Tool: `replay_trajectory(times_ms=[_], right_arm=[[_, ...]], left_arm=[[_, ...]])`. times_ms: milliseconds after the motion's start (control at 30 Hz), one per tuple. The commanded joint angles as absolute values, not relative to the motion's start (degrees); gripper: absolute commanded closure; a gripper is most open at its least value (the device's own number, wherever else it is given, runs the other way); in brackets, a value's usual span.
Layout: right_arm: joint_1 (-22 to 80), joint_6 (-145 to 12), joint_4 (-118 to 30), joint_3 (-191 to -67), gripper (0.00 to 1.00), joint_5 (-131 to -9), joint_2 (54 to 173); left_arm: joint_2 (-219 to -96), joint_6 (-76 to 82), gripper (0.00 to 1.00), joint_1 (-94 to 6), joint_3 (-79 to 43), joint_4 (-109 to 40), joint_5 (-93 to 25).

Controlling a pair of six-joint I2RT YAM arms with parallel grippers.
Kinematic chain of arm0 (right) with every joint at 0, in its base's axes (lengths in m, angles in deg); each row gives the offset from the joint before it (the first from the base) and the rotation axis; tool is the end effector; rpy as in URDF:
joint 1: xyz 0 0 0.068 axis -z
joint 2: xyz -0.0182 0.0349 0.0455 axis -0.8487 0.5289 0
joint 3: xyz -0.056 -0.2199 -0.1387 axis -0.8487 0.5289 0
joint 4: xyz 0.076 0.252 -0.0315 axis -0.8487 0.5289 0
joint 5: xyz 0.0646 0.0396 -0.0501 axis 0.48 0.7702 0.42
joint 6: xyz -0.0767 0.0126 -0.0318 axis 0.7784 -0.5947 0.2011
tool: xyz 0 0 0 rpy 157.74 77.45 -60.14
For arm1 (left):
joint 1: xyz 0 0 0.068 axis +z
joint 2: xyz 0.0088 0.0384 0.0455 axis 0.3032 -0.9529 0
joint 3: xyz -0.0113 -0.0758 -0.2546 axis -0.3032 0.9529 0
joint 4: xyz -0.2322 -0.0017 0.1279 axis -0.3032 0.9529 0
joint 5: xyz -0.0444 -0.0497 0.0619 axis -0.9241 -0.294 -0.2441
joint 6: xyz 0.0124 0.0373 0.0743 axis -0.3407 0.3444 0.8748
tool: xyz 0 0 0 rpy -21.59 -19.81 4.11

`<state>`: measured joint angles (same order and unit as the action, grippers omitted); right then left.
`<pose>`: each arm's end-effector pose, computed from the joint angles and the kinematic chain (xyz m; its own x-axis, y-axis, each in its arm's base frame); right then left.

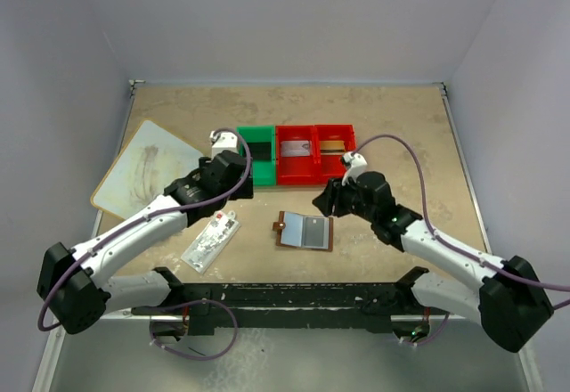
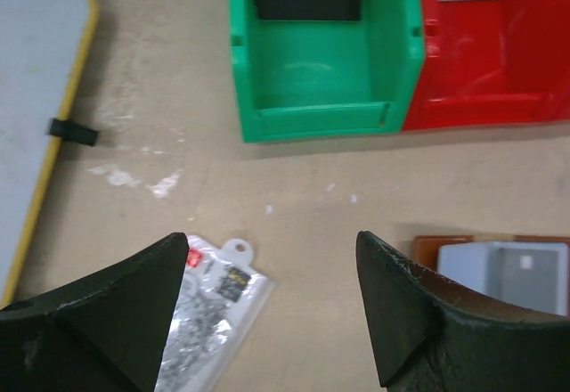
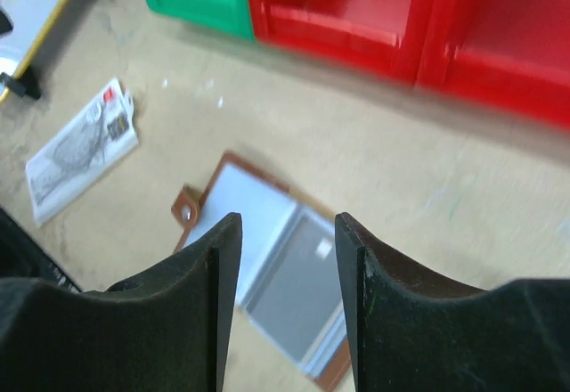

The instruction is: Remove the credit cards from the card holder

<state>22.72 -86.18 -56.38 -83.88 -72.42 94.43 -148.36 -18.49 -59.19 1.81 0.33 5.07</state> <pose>0.2259 0.1678 0.2136 -0.5267 0.1695 -0.8330 -0.4537 0.7726 0.4441 0.2240 -0.1483 0.2479 -0.6221 -0.0686 -0.7800 -0.0331 0.9976 -0.0614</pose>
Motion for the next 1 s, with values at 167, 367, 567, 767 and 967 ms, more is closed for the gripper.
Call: replay_trajectory(times_ms=[167, 367, 567, 767, 967], right_arm=[[22.74, -103.11, -57.05, -69.13, 0.53, -64.35, 79.17], [22.80, -104.59, -56.58, -68.48, 0.55, -64.99, 80.05], [22.74, -104.22, -60.01, -69.13, 0.57, -63.28, 86.41], [22.75, -103.62, -62.39, -69.55, 0.58, -61.97, 91.02], [22.79, -104.75, -60.68, -69.28, 0.59, -65.01, 91.48]], left_arm=[[-158.24, -24.95, 0.29, -65.96, 3.18, -15.17, -9.10], [-163.50, -28.47, 0.32, -72.51, 4.13, -17.68, -7.17], [-166.48, -29.07, 0.35, -74.03, 5.32, -17.54, -6.42], [-169.93, -28.08, 0.42, -74.76, 5.26, -15.98, -5.75], [-171.27, -27.88, 0.53, -75.04, 5.50, -15.84, -5.03]])
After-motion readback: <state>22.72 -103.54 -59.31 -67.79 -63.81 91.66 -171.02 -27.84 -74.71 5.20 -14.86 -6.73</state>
